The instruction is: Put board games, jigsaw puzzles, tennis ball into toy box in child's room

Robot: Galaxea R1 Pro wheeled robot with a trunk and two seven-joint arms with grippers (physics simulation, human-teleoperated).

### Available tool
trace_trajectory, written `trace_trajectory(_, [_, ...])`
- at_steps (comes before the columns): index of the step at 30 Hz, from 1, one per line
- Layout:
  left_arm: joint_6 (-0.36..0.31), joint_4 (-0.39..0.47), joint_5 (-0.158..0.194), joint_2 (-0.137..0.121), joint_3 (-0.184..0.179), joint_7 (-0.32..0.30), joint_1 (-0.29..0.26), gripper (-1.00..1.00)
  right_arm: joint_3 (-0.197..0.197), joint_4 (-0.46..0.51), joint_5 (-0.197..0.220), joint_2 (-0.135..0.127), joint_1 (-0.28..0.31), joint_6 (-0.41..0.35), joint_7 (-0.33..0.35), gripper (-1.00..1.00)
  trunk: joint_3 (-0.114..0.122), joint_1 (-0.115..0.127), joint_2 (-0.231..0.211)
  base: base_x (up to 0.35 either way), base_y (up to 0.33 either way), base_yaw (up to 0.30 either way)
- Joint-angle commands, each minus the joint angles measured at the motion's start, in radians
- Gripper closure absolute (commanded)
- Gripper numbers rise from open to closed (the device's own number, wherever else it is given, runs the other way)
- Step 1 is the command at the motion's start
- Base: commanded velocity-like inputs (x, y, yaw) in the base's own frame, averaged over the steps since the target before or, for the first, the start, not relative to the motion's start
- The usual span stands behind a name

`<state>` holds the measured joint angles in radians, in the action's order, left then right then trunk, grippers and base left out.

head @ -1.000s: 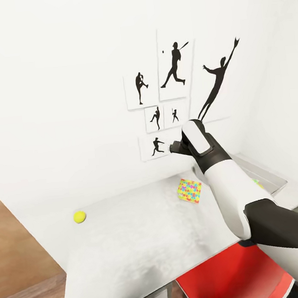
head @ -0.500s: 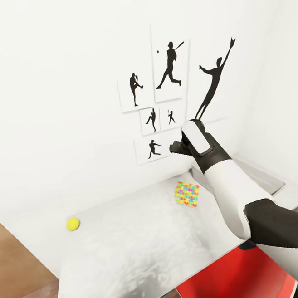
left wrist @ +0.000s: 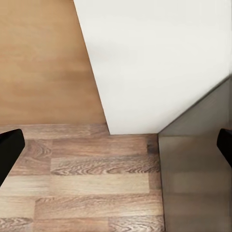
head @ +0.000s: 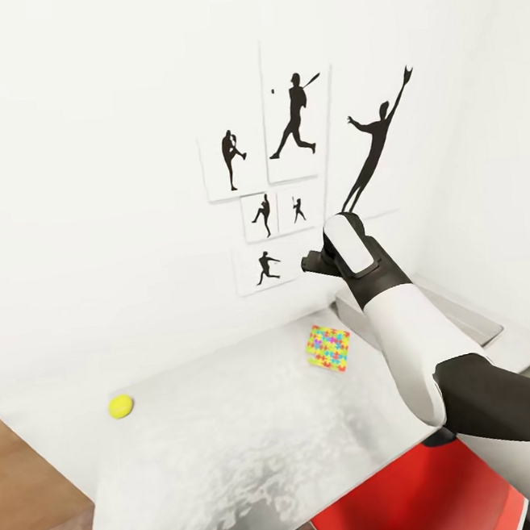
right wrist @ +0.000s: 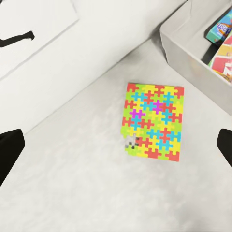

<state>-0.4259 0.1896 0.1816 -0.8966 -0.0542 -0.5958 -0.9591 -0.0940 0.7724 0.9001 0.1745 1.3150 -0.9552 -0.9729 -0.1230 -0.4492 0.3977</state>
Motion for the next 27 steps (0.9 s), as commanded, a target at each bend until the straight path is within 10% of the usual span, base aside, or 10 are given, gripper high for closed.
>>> trace_trajectory(1, [-0.008,0.000,0.010,-0.001,-0.006,-0.001,-0.001,-1.00,-0.001,0.001,0.008,0.000,0.001,-0.003,-0.009,-1.00,-0.002,-0.001,0.002,0.041,-0.048,-0.001])
trace_trajectory(27, [-0.007,0.000,0.010,-0.001,-0.006,-0.001,-0.001,-1.00,-0.002,0.000,0.007,0.000,-0.001,-0.003,-0.011,-1.00,-0.002,-0.001,0.002,0.003,-0.004,0.000])
